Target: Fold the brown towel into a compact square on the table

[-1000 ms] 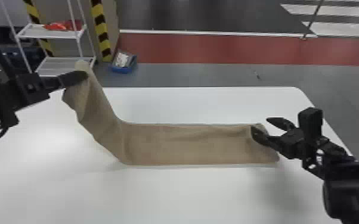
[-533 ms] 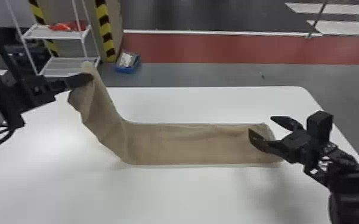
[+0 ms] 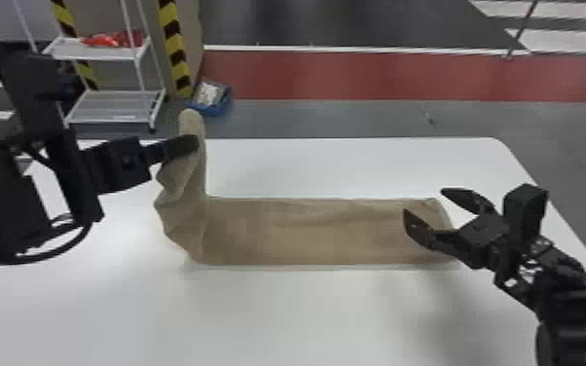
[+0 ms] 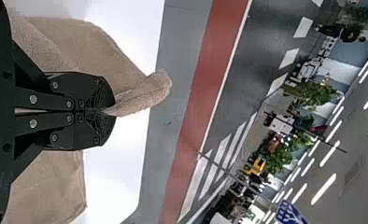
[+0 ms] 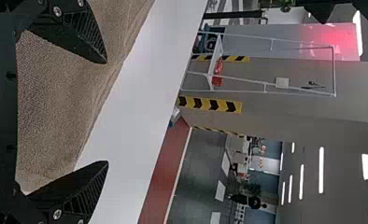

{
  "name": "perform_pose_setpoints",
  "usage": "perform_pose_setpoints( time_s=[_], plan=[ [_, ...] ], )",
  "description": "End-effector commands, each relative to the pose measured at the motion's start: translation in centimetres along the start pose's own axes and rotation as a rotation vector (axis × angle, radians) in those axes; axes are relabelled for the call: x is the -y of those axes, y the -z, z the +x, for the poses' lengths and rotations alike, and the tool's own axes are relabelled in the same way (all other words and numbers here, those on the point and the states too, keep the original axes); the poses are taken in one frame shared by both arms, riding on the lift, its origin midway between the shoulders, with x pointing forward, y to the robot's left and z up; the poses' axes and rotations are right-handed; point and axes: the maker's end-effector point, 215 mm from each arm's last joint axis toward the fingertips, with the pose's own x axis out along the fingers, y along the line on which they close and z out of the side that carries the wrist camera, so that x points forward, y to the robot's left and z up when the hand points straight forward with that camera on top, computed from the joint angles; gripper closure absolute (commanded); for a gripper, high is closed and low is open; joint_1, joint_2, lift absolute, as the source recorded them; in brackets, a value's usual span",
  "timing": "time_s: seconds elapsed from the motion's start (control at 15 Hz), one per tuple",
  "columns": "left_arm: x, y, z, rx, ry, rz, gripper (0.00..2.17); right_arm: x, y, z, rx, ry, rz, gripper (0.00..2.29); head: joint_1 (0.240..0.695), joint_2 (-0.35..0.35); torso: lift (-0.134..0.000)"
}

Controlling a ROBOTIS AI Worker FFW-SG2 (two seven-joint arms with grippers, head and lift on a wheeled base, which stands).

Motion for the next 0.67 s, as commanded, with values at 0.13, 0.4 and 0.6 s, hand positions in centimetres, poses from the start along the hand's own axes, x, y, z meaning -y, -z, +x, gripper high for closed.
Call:
perform_pose_setpoints(
  time_s=[0.13, 0.4, 0.6],
  plan=[
    [7.3, 2.7, 4.7, 0.007, -0.012, 0.113, 1.79, 4.6, 0.0, -2.9, 0.015, 0.071, 0.017, 0.13, 0.695, -0.130, -0.128],
    [12.5, 5.0, 8.0, 0.031, -0.075, 0.194, 1.79, 6.4, -0.1, -5.0, 0.073, 0.102, 0.014, 0.13, 0.695, -0.253, -0.128],
    [13.6, 7.3, 9.0, 0.009, -0.162, 0.317, 1.79, 7.8, 0.6, -6.6, 0.116, 0.123, 0.020, 0.13, 0.695, -0.325, -0.128]
  ],
)
